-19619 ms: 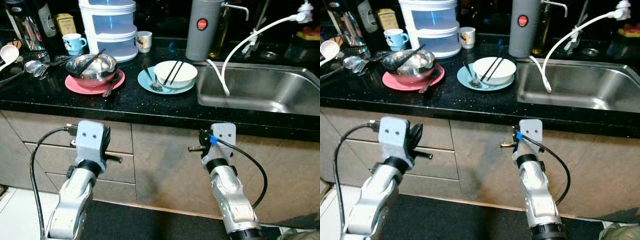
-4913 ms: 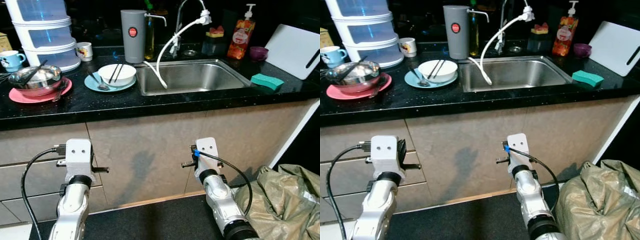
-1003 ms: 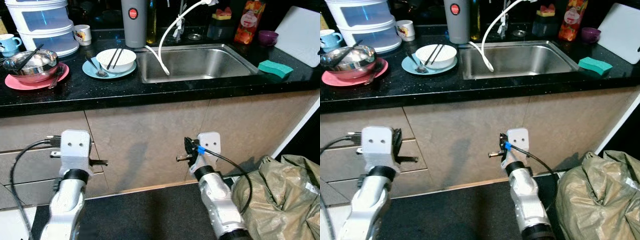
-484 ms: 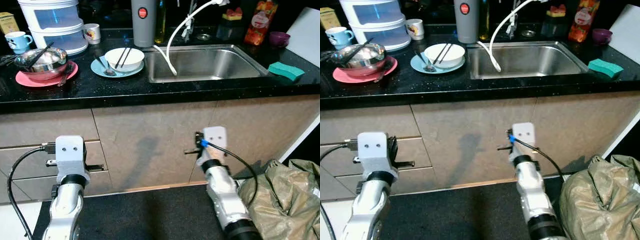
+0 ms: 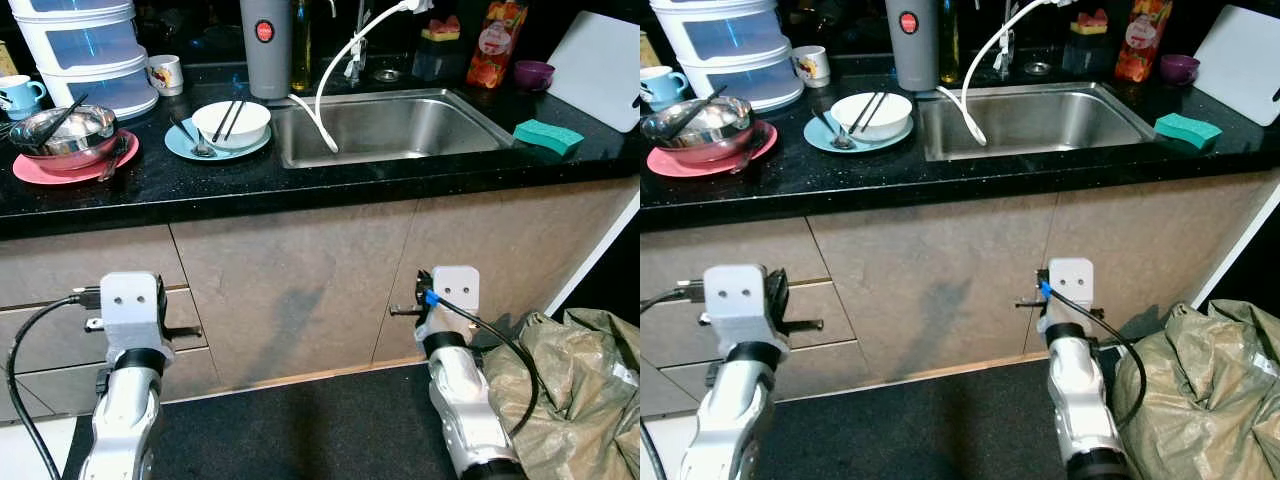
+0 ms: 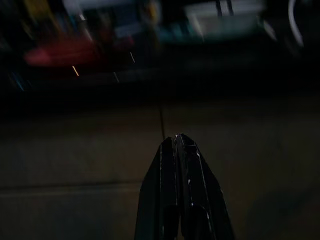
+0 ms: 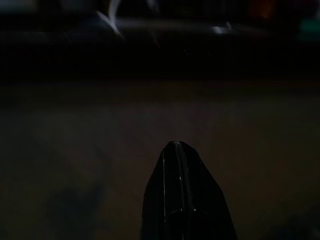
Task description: Kitchen organization
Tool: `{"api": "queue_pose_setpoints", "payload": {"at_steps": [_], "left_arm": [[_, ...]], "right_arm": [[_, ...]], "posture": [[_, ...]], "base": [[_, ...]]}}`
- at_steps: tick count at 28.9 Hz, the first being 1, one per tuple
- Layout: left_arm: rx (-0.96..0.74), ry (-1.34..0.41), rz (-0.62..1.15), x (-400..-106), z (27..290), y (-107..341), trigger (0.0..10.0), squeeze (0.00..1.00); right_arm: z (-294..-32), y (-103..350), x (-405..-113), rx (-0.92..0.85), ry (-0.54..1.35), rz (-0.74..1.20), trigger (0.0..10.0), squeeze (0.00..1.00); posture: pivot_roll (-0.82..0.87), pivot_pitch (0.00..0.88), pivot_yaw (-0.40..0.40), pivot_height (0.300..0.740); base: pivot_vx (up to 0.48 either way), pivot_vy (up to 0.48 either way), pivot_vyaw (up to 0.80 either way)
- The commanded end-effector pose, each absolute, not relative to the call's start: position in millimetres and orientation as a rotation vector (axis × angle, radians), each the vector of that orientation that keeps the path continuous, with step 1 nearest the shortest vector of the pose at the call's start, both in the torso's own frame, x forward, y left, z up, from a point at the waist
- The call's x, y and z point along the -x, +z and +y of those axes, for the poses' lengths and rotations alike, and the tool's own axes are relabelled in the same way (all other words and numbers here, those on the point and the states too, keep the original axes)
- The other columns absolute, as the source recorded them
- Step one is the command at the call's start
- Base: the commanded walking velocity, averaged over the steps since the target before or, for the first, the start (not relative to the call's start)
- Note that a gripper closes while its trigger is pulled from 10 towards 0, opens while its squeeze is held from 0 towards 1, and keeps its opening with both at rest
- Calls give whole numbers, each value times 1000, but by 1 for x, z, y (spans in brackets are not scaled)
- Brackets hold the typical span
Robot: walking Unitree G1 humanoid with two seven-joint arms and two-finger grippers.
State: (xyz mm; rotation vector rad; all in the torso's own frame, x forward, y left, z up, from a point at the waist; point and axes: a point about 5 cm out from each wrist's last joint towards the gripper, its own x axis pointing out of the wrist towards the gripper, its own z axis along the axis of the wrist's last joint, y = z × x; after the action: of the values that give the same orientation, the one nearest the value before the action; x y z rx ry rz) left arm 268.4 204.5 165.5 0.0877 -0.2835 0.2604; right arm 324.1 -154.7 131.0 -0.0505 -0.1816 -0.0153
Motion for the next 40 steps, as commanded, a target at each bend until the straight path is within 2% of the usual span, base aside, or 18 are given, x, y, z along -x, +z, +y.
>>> {"api": "queue_pose_setpoints", "payload": {"at_steps": [1,5,40], "left_arm": [[-109,285,-351,-268,209,179,10000,0],[-124,292,-380,-270,211,185,10000,0],[-124,286,-424,-274,207,194,10000,0]], "right_arm": [[-148,146,-327,18,15,-245,10000,0],[-143,152,-332,11,43,-264,10000,0],[-136,158,-333,-24,114,-286,10000,0]], "posture": [[39,75,5,740],[40,68,2,740],[39,44,1,740]], "base": [[0,0,0],[0,0,0],[258,0,0]]}}
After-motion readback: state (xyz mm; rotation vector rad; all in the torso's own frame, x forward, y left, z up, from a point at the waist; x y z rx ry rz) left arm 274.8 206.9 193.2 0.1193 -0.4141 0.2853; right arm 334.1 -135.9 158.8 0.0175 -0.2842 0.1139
